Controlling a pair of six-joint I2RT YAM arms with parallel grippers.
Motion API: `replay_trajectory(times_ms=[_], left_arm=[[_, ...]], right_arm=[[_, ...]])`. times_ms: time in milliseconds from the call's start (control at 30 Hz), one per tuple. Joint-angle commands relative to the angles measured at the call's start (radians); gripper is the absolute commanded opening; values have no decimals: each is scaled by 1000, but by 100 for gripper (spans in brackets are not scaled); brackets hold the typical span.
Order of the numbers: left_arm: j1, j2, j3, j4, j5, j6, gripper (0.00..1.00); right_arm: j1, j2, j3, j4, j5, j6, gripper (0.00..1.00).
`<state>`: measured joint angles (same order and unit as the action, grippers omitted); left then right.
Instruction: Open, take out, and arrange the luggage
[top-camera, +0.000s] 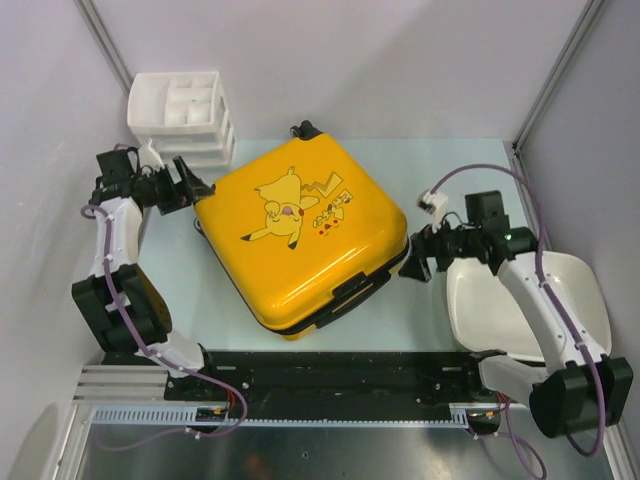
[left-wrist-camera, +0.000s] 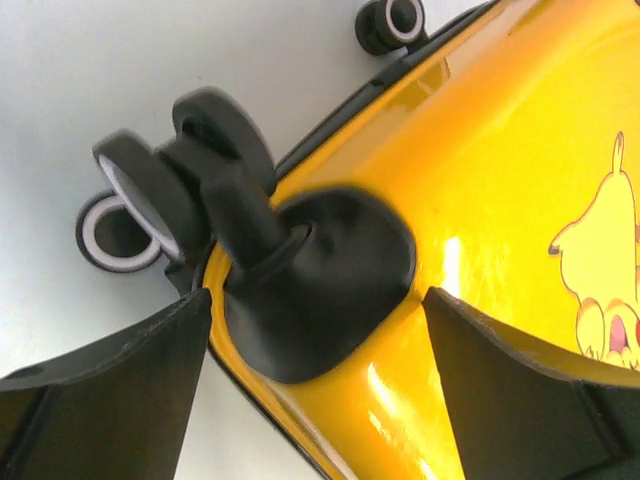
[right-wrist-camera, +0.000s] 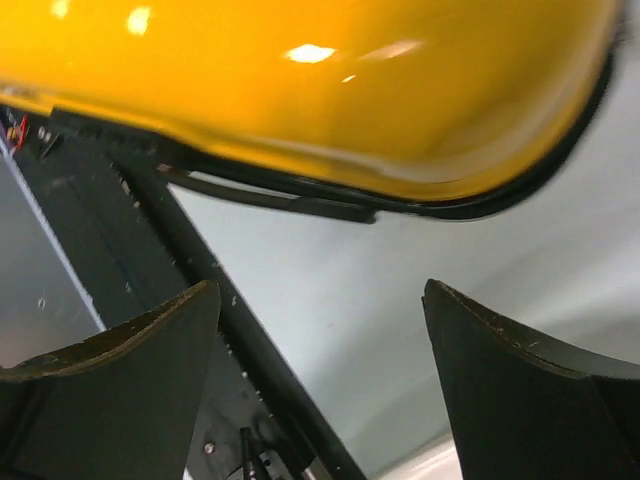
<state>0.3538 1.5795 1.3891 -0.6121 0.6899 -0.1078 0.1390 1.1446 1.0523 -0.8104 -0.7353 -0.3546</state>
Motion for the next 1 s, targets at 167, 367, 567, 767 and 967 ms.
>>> replay_trajectory(times_ms=[167, 367, 567, 767, 967], left_arm=[[113, -188, -264, -31, 209, -32, 91], [-16, -153, -384, 107, 253, -159, 90], [-242, -38, -316, 411, 224, -395, 90], [-443, 177, -109, 558, 171, -504, 89], [-559, 354, 43, 733, 125, -612, 89]], right_arm=[[211, -86, -141, 177, 91, 117, 85], [235, -80, -209, 284, 158, 120, 85], [197, -51, -210, 358, 246, 141, 85], [44, -42, -210, 356, 356, 148, 85], [-87, -13, -212, 428, 430, 144, 85]])
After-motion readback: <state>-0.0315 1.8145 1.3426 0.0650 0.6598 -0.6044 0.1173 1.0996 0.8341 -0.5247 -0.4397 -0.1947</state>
